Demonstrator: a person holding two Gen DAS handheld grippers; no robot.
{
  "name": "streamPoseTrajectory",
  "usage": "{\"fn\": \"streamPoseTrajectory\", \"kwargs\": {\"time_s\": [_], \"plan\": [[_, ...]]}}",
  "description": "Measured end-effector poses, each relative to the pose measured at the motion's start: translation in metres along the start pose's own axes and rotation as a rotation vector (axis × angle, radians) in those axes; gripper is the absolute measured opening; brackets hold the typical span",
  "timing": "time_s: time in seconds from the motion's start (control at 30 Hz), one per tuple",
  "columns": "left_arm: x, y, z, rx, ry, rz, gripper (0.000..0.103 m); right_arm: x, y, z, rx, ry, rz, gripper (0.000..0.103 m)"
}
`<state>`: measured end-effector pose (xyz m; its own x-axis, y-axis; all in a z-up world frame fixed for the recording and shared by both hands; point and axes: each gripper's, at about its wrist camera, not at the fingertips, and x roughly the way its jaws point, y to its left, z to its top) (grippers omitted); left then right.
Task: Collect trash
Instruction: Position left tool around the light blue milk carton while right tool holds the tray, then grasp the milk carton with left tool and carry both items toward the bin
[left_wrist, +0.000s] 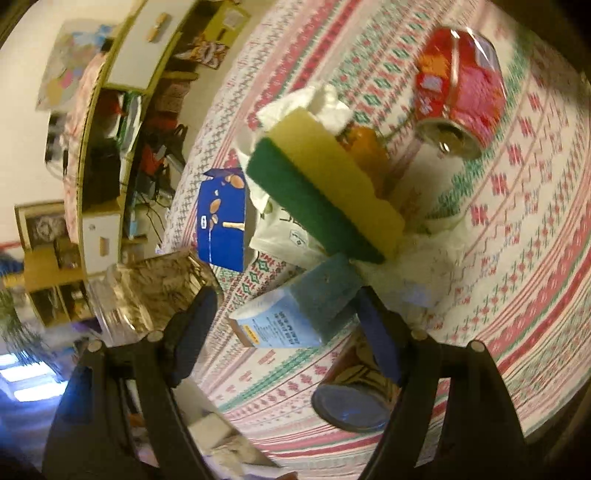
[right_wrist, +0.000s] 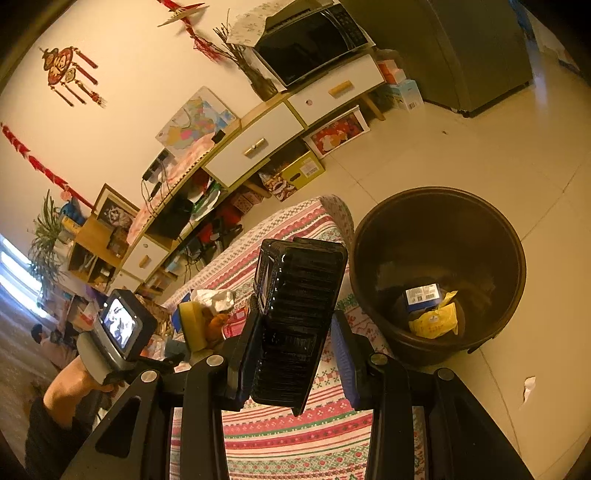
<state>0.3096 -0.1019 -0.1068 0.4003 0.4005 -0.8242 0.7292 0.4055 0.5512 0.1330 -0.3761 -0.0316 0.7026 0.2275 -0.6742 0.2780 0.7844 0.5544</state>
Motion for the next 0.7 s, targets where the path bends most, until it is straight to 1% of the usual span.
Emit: {"fn": "streamPoseTrajectory", "kwargs": {"time_s": [0.07,0.13,0.2,0.33,0.4,0.5,0.7], "plan": [[-0.001,-0.003,0.001,0.042,0.014,0.005,0.078,0.002,-0.002,0.0,0.005,0.003,0.003,0.038],[-0.003,-0.006,0.001,0.062,0.023,0.007,0.078,0.003,-0.002,0.0,0.006,0.005,0.004,0.038],[-0.005,-0.011,0.002,0.093,0.027,-0.003,0.078,0.005,-0.002,0.0,0.005,0.008,0.004,0.038],[-0.01,-0.016,0.001,0.125,0.028,-0.015,0.078,0.007,-0.003,-0.002,0.006,0.012,0.004,0.038],[-0.008,-0.016,0.0,0.136,0.046,0.008,0.078,0.008,-0.004,-0.002,0.01,0.012,0.004,0.038],[-0.002,-0.017,0.0,0.153,0.073,0.063,0.078,0.009,-0.005,-0.003,0.016,0.016,0.008,0.038],[0.013,-0.025,0.006,0.196,0.117,0.119,0.078,0.012,-0.006,-0.006,0.016,0.021,0.009,0.038]]}}
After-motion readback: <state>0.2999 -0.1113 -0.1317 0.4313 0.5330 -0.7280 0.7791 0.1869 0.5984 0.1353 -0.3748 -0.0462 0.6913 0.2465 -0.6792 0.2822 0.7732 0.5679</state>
